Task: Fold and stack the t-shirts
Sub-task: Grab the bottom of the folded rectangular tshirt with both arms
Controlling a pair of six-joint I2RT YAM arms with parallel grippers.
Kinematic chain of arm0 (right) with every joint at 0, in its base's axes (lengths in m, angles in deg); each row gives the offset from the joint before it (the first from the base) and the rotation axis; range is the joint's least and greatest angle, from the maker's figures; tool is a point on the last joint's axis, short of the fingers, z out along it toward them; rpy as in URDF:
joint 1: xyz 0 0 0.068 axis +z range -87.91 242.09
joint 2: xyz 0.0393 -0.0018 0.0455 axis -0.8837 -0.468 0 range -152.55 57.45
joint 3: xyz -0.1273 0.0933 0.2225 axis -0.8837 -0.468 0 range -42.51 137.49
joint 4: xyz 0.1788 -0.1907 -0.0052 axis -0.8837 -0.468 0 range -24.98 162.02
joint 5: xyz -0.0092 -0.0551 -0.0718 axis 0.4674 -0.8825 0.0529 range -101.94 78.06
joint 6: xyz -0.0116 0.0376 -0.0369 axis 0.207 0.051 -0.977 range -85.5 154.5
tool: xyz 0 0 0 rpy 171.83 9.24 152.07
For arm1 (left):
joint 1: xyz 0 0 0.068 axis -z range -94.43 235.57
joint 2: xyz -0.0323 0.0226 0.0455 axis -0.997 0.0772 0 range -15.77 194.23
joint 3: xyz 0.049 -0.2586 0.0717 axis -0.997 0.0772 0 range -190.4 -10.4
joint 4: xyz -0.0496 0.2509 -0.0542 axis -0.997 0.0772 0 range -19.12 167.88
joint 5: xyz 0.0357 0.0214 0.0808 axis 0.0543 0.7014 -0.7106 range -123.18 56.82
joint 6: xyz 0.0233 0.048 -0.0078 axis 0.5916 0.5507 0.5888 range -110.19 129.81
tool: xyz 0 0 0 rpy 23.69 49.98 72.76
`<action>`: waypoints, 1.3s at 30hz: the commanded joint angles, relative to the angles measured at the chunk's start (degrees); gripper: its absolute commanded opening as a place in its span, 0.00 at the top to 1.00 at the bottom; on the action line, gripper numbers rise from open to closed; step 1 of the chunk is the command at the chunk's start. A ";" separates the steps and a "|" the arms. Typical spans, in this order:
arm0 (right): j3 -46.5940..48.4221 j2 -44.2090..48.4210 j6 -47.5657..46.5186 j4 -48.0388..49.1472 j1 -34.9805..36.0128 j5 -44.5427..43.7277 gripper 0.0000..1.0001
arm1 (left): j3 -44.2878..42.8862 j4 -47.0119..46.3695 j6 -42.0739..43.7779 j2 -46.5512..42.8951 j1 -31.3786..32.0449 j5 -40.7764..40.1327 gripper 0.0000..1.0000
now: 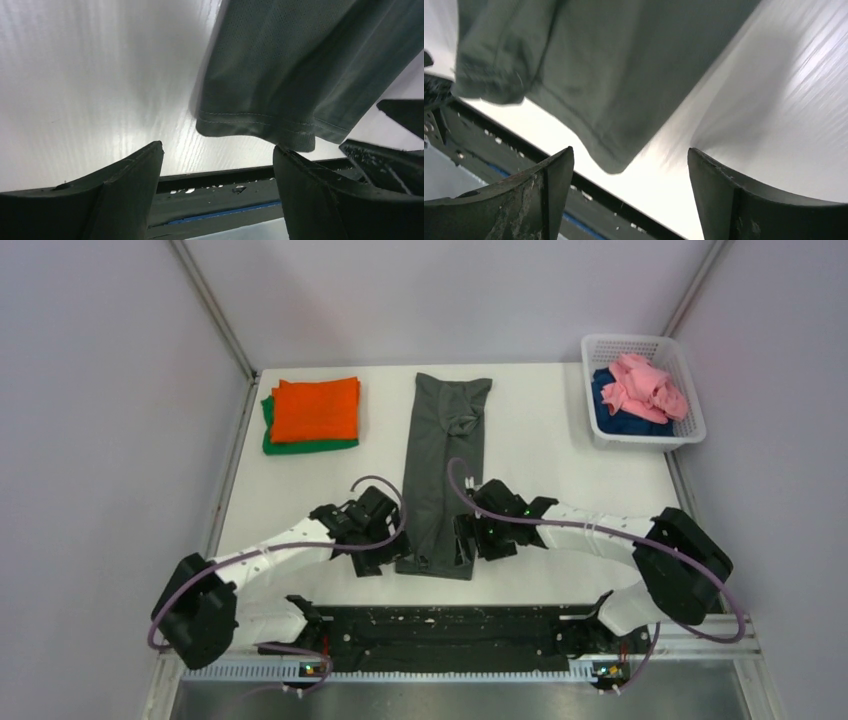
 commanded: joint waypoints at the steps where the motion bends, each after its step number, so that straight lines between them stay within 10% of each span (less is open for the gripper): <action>1: -3.92 5.56 8.28 1.51 2.97 1.38 0.20 | -1.95 -6.28 3.91 5.84 -0.01 5.88 0.18; 17: -8.30 0.36 13.02 8.71 3.44 3.61 0.50 | -3.56 -5.06 3.47 16.88 -0.05 -0.33 0.45; 24: -9.72 1.38 13.67 4.32 3.45 -0.40 0.89 | -3.95 -2.21 3.04 17.42 -0.02 -0.87 1.00; 39: -17.65 14.98 14.01 9.24 3.43 15.35 1.00 | 3.54 1.44 -1.50 -4.85 2.05 2.67 1.00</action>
